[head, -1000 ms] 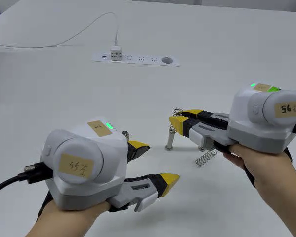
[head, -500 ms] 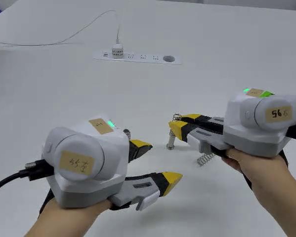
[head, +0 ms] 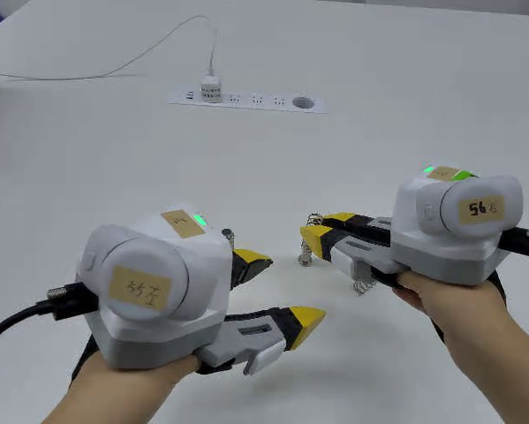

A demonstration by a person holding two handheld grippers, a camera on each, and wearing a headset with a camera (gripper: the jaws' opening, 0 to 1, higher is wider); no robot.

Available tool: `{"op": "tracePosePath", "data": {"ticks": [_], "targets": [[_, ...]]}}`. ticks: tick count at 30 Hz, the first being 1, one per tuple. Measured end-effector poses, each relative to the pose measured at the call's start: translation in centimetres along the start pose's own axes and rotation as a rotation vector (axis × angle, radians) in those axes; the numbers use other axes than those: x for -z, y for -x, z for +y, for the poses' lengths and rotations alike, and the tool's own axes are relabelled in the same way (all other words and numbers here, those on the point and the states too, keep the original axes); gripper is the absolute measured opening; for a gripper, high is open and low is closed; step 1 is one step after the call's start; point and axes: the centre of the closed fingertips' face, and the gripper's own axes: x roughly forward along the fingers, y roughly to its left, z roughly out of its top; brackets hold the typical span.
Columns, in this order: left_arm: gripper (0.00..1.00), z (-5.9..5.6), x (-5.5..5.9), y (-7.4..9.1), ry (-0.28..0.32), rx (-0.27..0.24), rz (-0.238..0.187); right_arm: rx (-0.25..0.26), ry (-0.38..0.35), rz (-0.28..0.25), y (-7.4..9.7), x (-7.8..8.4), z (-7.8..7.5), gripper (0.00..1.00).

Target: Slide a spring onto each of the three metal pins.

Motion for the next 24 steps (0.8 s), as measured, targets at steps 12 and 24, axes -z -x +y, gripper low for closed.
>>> {"op": "tracePosePath", "data": {"ticks": [12,24], "targets": [[0.45,0.1,0.0,0.0,0.000,-0.003,0.000,0.003,0.001,0.035,-0.4,1.2,0.0,0.11],[0.45,0.1,0.0,0.1,-0.001,-0.005,0.002,0.003,0.002,0.062,-0.5,2.1,0.2,0.11]]}}
